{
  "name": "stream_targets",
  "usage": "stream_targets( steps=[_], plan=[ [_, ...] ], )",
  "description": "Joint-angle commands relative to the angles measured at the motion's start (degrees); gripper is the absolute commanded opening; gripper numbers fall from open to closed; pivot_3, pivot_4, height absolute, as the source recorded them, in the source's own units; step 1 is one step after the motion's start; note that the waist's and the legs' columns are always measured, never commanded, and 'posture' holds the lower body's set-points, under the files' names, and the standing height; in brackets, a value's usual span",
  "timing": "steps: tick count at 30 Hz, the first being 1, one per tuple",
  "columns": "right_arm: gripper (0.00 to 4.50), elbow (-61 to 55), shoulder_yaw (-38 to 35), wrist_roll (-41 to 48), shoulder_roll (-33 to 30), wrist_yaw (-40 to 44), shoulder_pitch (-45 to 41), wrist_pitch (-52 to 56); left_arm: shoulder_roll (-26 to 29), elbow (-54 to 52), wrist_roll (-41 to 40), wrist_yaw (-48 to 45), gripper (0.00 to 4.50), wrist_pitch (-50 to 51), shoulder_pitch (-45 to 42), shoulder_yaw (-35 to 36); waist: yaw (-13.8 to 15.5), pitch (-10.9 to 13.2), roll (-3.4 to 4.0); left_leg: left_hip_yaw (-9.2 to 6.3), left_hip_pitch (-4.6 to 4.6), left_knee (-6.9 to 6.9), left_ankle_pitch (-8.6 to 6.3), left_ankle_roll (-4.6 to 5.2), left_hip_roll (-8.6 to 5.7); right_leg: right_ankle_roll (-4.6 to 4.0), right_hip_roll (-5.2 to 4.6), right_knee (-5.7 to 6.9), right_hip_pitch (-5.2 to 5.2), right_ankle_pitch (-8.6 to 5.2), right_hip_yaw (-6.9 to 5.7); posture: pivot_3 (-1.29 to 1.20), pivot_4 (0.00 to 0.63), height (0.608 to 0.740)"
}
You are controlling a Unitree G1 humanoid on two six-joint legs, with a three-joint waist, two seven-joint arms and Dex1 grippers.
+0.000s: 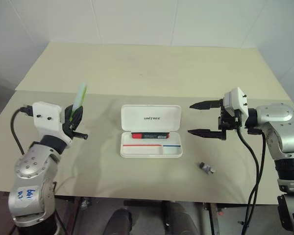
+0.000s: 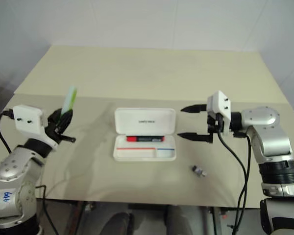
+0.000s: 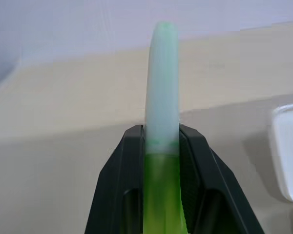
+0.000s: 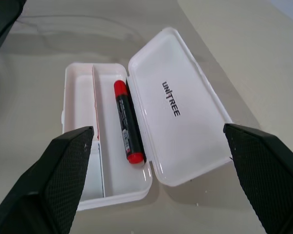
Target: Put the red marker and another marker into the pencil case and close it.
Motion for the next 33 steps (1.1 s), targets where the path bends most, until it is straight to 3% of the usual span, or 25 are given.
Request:
stream_targets(
  steps=[1,6,13,25,33],
  plan=[
    [4.5,-3.41,-4.42,2.05,-1.86,-1.37,2.09,0.67,3.24,1.95,-2.06,-6.66,0.51,-9.16,-0.62,-1.15,0.22,0.0,0.0,0.0,0.0,0.01,-0.01,0.03,-0.01,0.0,-0.02,-0.01,0.0,0.0,0.0,0.0,0.15,0.74],
    [4.5,-9.52,-9.52,6.47,-3.96,-3.02,7.44,5.23,8.07,6.01,-7.77,-17.5,0.51,-14.24,-2.79,-3.77,0.73,0.01,0.02,0.01,-0.06,-0.02,-0.05,0.09,0.02,0.0,0.0,-0.1,0.0,0.0,-0.01,0.0,0.15,0.74],
    [4.5,-21.85,-15.75,15.44,-5.83,-6.78,13.26,13.91,14.0,14.26,-7.46,-29.34,0.51,-19.64,-8.76,-12.9,1.17,0.03,0.05,0.05,-0.04,-0.02,-0.06,0.12,0.04,0.0,0.04,-0.1,0.0,0.0,0.02,0.0,0.15,0.74],
    [4.5,-34.56,-20.29,18.68,-6.35,-13.93,23.7,17.24,14.82,21.56,-1.36,-35.75,0.51,-22.82,-15.18,-27.37,1.34,0.03,0.04,0.07,-0.11,-0.01,-0.1,0.2,0.04,0.04,0.04,-0.18,-0.01,0.01,0.01,0.0,0.15,0.74],
    [4.5,-36.9,-21.07,19.56,-6.2,-17.04,25.82,17.33,15.11,22.29,1.01,-37.56,0.51,-23.67,-15.63,-31.73,1.19,0.03,0.05,0.08,-0.08,0.01,-0.1,0.22,0.04,0.05,0.07,-0.12,0.0,0.02,0.03,0.0,0.15,0.74]
  ],
)
